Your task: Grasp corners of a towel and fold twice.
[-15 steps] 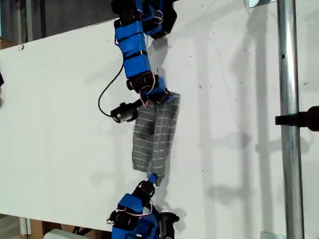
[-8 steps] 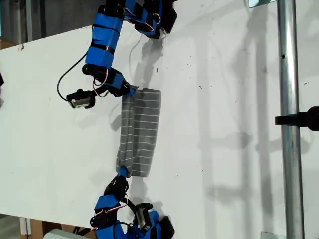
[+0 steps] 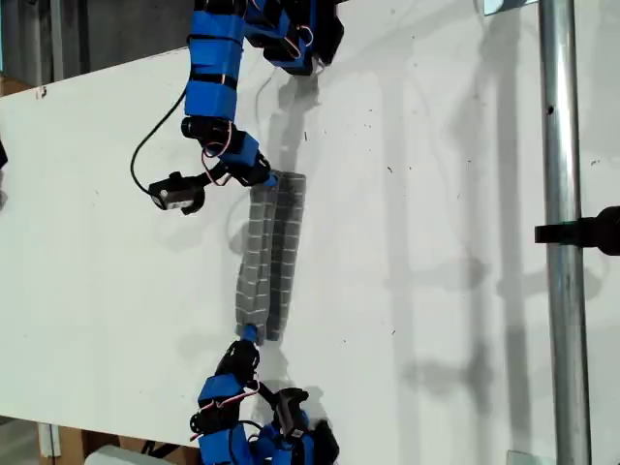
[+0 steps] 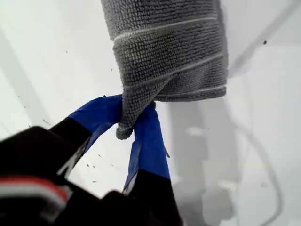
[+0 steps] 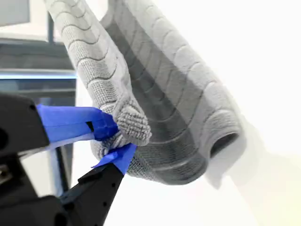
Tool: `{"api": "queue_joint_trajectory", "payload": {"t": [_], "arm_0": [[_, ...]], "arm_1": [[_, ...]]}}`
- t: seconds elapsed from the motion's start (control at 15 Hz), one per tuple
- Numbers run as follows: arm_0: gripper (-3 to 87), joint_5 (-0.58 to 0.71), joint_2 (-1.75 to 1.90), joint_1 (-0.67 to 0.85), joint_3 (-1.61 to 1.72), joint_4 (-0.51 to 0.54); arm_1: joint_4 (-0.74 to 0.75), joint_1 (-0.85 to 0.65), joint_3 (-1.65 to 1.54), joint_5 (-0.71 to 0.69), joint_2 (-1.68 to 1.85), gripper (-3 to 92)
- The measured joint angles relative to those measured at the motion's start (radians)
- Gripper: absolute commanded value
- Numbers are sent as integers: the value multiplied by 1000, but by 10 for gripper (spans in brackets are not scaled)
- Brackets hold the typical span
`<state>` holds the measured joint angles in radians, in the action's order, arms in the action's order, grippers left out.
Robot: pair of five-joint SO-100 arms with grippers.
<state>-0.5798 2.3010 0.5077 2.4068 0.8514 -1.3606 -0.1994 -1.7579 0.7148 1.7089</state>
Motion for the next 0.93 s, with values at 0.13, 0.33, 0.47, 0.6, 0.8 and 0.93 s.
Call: {"api": "queue_joint_trajectory", "payload": {"t": [0.13,0.33,0.47,0.6,0.8,0.93], "arm_0": [[-20,-71,-44,0,40,8],[187,-120,-189,12,26,23],[173,-161,-216,6,-18,118],[172,-199,-114,-9,-41,239],[153,-209,373,-38,-41,405],[120,-255,666,-132,44,408]], "arm_1": [[86,31,-78,71,-72,-2],[130,5,-97,94,-202,365],[75,-28,-100,115,-206,399],[-28,-34,-126,149,-126,391],[-133,-55,-270,250,253,396],[-155,-63,-453,344,592,400]]}}
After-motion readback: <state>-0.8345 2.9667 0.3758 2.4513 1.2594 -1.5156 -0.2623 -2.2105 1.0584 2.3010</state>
